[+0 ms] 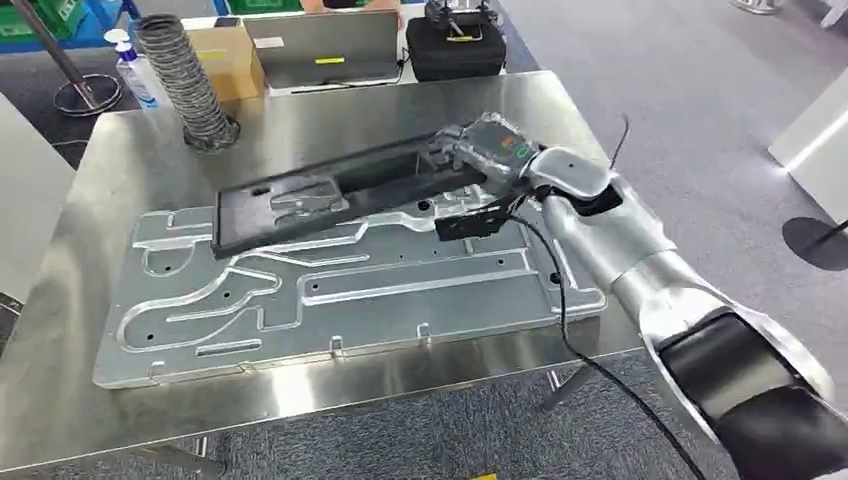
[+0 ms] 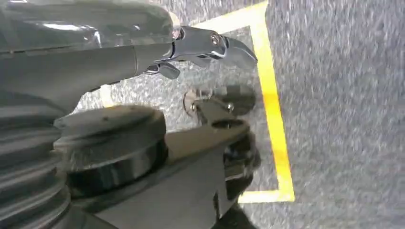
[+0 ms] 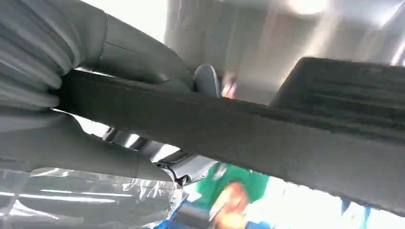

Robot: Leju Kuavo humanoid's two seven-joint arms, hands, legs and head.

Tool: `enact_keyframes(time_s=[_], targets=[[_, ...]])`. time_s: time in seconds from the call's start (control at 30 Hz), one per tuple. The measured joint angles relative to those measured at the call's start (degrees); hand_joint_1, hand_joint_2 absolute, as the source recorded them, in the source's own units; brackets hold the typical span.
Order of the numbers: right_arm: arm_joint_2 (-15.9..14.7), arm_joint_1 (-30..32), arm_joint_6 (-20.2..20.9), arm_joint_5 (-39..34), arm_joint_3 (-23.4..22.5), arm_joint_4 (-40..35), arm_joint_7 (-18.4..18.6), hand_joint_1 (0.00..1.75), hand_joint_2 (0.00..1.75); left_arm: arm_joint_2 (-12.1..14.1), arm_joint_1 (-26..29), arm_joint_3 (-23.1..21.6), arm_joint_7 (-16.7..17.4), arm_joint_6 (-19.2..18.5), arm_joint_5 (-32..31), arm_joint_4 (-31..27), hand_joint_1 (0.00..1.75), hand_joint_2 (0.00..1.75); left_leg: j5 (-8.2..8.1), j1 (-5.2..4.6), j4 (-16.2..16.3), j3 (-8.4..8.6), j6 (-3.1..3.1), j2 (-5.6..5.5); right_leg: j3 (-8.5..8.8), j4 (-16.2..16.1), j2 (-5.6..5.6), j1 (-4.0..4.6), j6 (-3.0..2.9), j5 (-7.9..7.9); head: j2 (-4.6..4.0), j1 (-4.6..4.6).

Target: Take the parts from the cabinet and place them on the table.

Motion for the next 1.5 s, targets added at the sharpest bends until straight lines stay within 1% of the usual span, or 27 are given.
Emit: enact_keyframes(time_s=[0.07, 0.13, 0.17, 0.2, 0.27, 0.3, 0.33, 0.47, 0.5, 0.57, 0.63, 0.67, 0.7, 0.73, 0.83, 0.87, 0.9, 1.0, 1.07, 1.13, 1.17, 1.2, 1.27, 1.33, 1.37, 1.4, 1.5], targets=[[0.4, 1.0, -1.8, -1.0, 1.2, 3.0, -0.5, 1.75, 1.75, 0.0, -0.2, 0.0, 0.2, 0.0, 0.3, 0.0, 0.00, 1.75, -0.14, -0.09, -0.1, 0.11, 0.68, -0.08, -2.23, 4.9, 0.09, -0.16, 0.09, -2.54, 0.00, 0.02], [0.6, 2.0, -2.8, -2.0, 1.9, 5.4, -0.7, 1.75, 1.75, 0.0, 0.0, 0.1, 0.6, 0.0, 0.4, 0.0, 0.00, 1.75, -0.36, -0.32, -0.1, 0.22, 1.01, -0.13, -7.58, 14.6, 0.15, -0.07, 0.22, -6.15, 0.00, 0.00], [0.6, 2.6, -2.9, -2.3, 2.2, 6.4, -0.7, 1.75, 1.75, 0.0, 0.2, 0.1, 0.7, 0.0, 0.4, 0.0, 0.00, 1.75, -0.48, -0.52, 0.0, 0.31, 1.15, -0.16, -10.02, 18.3, 0.16, -0.05, 0.17, -6.73, 0.00, 0.00], [0.7, 3.1, -2.8, -2.3, 2.4, 7.1, -0.7, 1.75, 1.75, 0.1, 0.3, 0.2, 0.7, 0.0, 0.4, 0.0, 0.00, 1.75, -0.65, -0.69, 0.0, 0.49, 1.27, -0.16, -10.84, 18.6, 0.16, -0.03, -0.02, -5.64, 0.00, 0.00], [0.7, 3.5, -2.8, -2.3, 2.9, 8.1, -0.7, 1.75, 1.75, 0.2, 0.4, 0.2, 0.7, 0.0, 0.4, 0.0, 0.00, 1.75, -0.96, -0.97, 0.0, 0.90, 1.29, -0.18, -8.58, 11.7, 0.17, 0.18, -0.76, -0.45, 0.00, 0.00], [0.7, 3.4, -2.8, -2.6, 3.1, 8.4, -0.8, 0.00, 0.00, 0.2, 0.4, 0.3, 0.7, 0.1, 0.5, 0.0, 0.00, 1.75, -1.20, -1.03, 0.0, 1.16, 1.27, -0.17, -6.14, 5.9, 0.16, 0.43, -1.29, 2.80, 0.00, 0.00], [0.7, 3.4, -2.7, -2.8, 3.1, 8.6, -0.9, 0.00, 0.00, 0.1, 0.4, 0.3, 0.8, 0.1, 0.5, 0.0, 0.00, 1.75, -1.37, -1.07, 0.0, 1.27, 1.18, -0.15, -4.59, 1.9, 0.13, 0.72, -1.67, 4.34, 0.00, 0.02], [1.5, 2.9, -1.5, -5.3, 3.2, 9.4, -1.1, 0.00, 0.00, 0.2, 0.9, 0.4, 1.7, 0.3, 0.1, 0.0, 0.00, 1.75, -1.50, -1.21, -0.3, 1.28, 0.25, 0.10, -3.79, 0.3, 0.32, 1.34, -2.09, 3.42, 0.00, 0.00], [1.5, 2.9, -1.4, -5.7, 3.2, 9.6, -1.1, 0.00, 0.00, 0.2, 0.9, 0.4, 1.7, 0.3, 0.3, 0.0, 0.00, 0.00, -1.69, -1.48, -0.4, 1.46, -0.04, 0.08, -3.33, -0.4, 0.30, 0.80, -2.34, 3.62, 0.00, 0.00], [1.8, 2.7, -1.4, -6.4, 3.2, 9.7, -1.1, 0.00, 0.00, 0.4, 0.9, 0.5, 1.6, 0.1, 0.9, 0.0, 0.00, 0.00, -4.36, -1.33, 3.5, -0.02, -0.56, 0.11, -2.54, -1.1, 0.05, 0.52, -2.69, 3.71, 0.00, -0.02], [1.8, 2.7, -1.3, -6.9, 3.3, 10.0, -1.0, 0.00, 0.00, 0.4, 0.9, 0.6, 3.8, -0.5, 0.4, 0.0, 0.00, 0.00, -8.75, -0.93, 13.2, -4.54, -1.08, 0.10, -2.41, -1.0, -0.13, 0.53, -2.86, 3.78, 0.00, 0.00], [1.9, 2.7, -1.3, -7.1, 3.3, 10.1, -1.0, 0.00, 0.00, 0.5, 0.9, 0.6, 5.7, -0.1, 0.4, 0.0, 0.00, 0.00, -10.02, -0.76, 16.8, -6.33, -1.35, 0.10, -2.45, -0.9, -0.12, 0.50, -2.87, 3.77, 0.00, 0.00], [1.9, 2.9, -1.2, -7.3, 3.4, 10.2, -1.0, 0.00, 0.00, 0.5, 0.9, 0.7, 7.6, -0.1, 0.4, 0.0, 0.00, 0.00, -9.80, -0.57, 18.0, -6.96, -1.58, 0.11, -2.44, -0.8, -0.07, 0.43, -2.86, 3.77, 0.00, 0.00], [1.9, 2.9, -1.0, -7.7, 3.5, 10.3, -0.9, 0.00, 0.00, 0.5, 0.9, 0.7, 8.8, -0.5, 0.5, 0.0, 0.00, 0.00, -8.25, -0.31, 16.3, -6.23, -1.78, 0.12, -2.46, -0.8, 0.04, 0.31, -2.84, 3.76, 0.00, 0.00], [1.7, 2.3, -0.8, -9.1, 3.6, 10.6, -0.3, 0.00, 0.00, 0.6, 0.8, 1.1, 10.2, -1.8, 1.5, 0.0, 0.00, 0.00, -1.19, 0.36, 1.7, 0.88, -2.17, 0.12, -2.58, 0.2, 0.33, -0.05, -2.06, 3.32, 0.00, 0.00], [1.5, 1.9, -0.6, -9.5, 3.6, 10.6, -0.2, 0.00, 0.00, 0.6, 0.8, 1.2, 10.4, -2.1, 1.6, 0.0, 0.00, 0.00, -1.92, -0.05, 0.7, 1.54, -2.04, -0.03, -3.02, 0.6, 0.46, 0.28, -1.54, 3.22, 0.00, -0.02], [1.0, 1.5, -0.6, -9.8, 3.6, 10.6, -0.1, 0.00, 0.00, 0.6, 0.7, 1.3, 10.5, -2.3, 1.6, 0.0, 0.00, 0.00, -1.61, -0.02, 0.8, 1.25, -1.26, -0.09, -3.26, 0.8, 0.55, 0.22, -1.25, 3.39, 0.00, 0.00], [-0.4, 1.1, -0.6, -10.7, 3.4, 10.6, -0.1, 0.00, 0.00, 0.7, 0.9, 1.3, 11.0, -2.6, 1.5, 0.0, 0.00, 0.00, -0.93, -0.31, 0.6, 0.85, 0.02, -0.09, -3.36, 0.5, 0.56, 0.02, -0.09, 4.07, 0.00, -0.02], [-2.4, 0.9, -0.5, -11.0, 3.2, 10.5, -0.2, 0.00, 0.00, 0.9, 0.8, 1.3, 11.3, -2.7, 1.4, 0.0, 0.00, 0.00, -0.03, -0.15, 0.1, 0.28, 1.21, 0.04, -4.46, 3.4, 0.45, -0.27, 0.32, 0.41, 0.00, 0.02], [-4.1, 0.6, -0.4, -10.6, 2.9, 10.4, 0.0, 0.00, 0.00, 0.9, 1.0, 1.4, 11.5, -2.8, 1.4, 0.0, 0.00, 0.00, 0.68, -0.47, 0.2, -0.66, 1.62, 0.02, -7.44, 12.2, 0.47, -0.27, 0.63, -5.49, 0.00, 0.00], [-5.1, 0.5, -0.2, -10.2, 2.9, 10.4, 0.2, 0.00, 0.00, 0.9, 1.1, 1.4, 11.5, -2.9, 1.4, 0.0, 0.00, 0.00, 1.07, -0.67, 0.2, -1.20, 1.70, 0.03, -8.70, 16.3, 0.46, -0.27, 0.67, -7.58, 0.00, 0.00], [-6.0, 0.4, -0.2, -9.9, 2.9, 10.4, 0.5, 0.00, 0.00, 0.9, 1.2, 1.4, 11.6, -2.9, 1.4, 0.0, 0.00, 0.00, 1.50, -0.86, 0.2, -1.76, 1.76, 0.04, -9.01, 18.5, 0.46, -0.27, 0.62, -8.17, 0.00, 0.00], [-7.8, -0.1, -0.3, -9.4, 2.9, 10.4, 1.3, 0.00, 0.00, 1.0, 1.2, 1.6, 11.6, -3.0, 1.5, 0.0, 0.00, 0.00, 2.35, -1.22, 0.2, -2.81, 1.78, 0.03, -5.84, 15.2, 0.46, -0.22, 0.25, -5.58, 0.00, 0.00], [-9.4, -1.2, -0.4, -9.4, 2.6, 10.4, 1.8, 0.00, 0.00, 1.0, 1.2, 1.8, 11.6, -3.1, 1.6, 0.0, 0.00, 0.00, 3.23, -1.41, 0.2, -3.61, 1.70, 0.03, 0.94, 5.3, 0.45, 0.11, -0.55, -2.31, 0.00, 0.00], [-10.4, -2.0, -0.4, -9.6, 2.3, 10.4, 2.0, 0.00, 0.00, 1.0, 1.2, 1.9, 11.6, -3.1, 1.6, 0.0, 0.00, 0.00, 3.59, -1.49, 0.3, -3.87, 1.50, 0.00, 3.82, 0.7, 0.34, 0.46, -1.01, -3.47, 0.00, 0.00], [-11.6, -2.8, -0.5, -10.0, 1.8, 10.4, 2.2, 0.00, 0.00, 1.0, 1.2, 2.1, 11.6, -3.3, 1.7, 0.0, 0.00, 0.00, 4.16, -1.59, 0.2, -3.87, 1.25, 0.03, 3.93, 0.2, 0.17, 0.79, -0.76, -2.83, 0.00, -0.06], [-16.2, -4.7, -0.4, -10.8, 0.2, 10.4, 2.2, 0.00, 0.00, 1.0, 1.7, 2.4, 11.7, -3.3, 1.8, 0.0, 0.00, 0.00, 5.62, -1.34, -0.5, -4.13, 0.43, -0.47, 3.41, -0.5, -0.08, 1.15, -1.50, -1.72, 0.00, 0.00]])
